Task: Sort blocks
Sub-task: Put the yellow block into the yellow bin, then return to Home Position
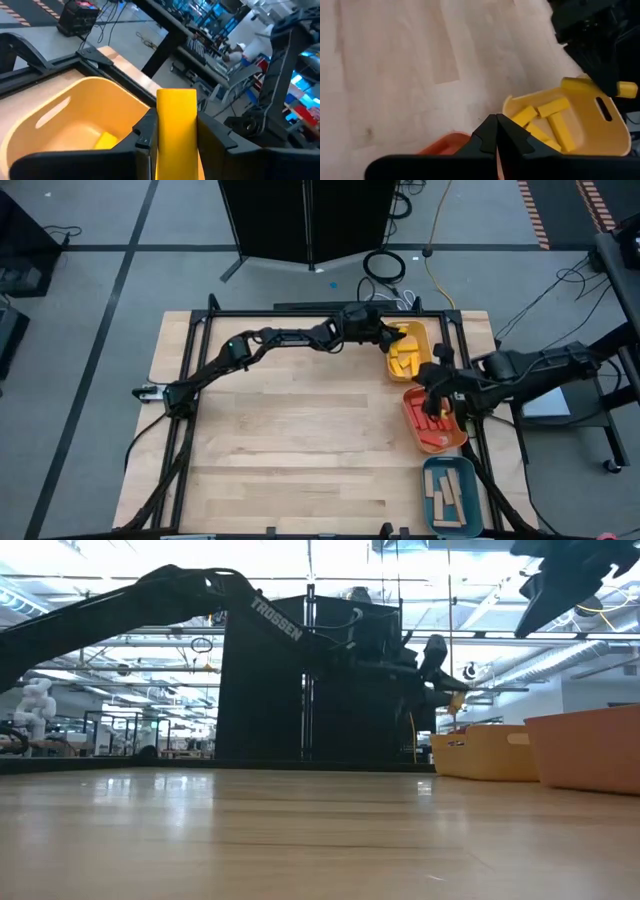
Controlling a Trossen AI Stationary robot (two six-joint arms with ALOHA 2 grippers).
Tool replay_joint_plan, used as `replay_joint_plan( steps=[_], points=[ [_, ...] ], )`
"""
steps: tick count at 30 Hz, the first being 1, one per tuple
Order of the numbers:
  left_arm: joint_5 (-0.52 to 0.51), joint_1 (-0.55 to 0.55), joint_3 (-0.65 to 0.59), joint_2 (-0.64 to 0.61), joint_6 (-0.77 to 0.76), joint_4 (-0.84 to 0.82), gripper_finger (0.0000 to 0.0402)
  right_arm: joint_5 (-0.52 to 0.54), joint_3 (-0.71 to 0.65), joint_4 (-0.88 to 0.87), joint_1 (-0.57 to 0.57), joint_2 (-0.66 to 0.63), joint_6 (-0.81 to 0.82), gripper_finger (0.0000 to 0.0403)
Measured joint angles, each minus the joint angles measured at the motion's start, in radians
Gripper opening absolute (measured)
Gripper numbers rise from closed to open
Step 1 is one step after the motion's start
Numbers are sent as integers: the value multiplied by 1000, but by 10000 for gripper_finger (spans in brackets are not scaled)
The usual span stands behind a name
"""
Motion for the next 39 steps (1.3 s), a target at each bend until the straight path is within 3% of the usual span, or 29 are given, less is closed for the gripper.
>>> replay_joint_plan(
  steps=[6, 10, 23, 26, 30, 39],
  points=[
    [-49, -4, -1, 11, -33, -21, 89, -27, 0, 10, -95, 0, -65, 0],
    [-48, -6, 0, 9, -34, -4, 103, -128, 0, 7, -137, 0, -63, 0],
    [19, -6, 0, 8, -35, -5, 182, -173, 0, -16, -198, 0, -67, 0],
    [104, 11, 16, 6, -57, -10, 183, -173, 0, -18, -200, 0, -50, 0],
    [205, 40, 32, -35, -81, -4, 184, -207, 0, -16, -200, 0, -36, 0],
    [151, 30, 32, -196, 48, -102, 184, -282, 0, -16, -196, -4, 5, 0]
  ],
)
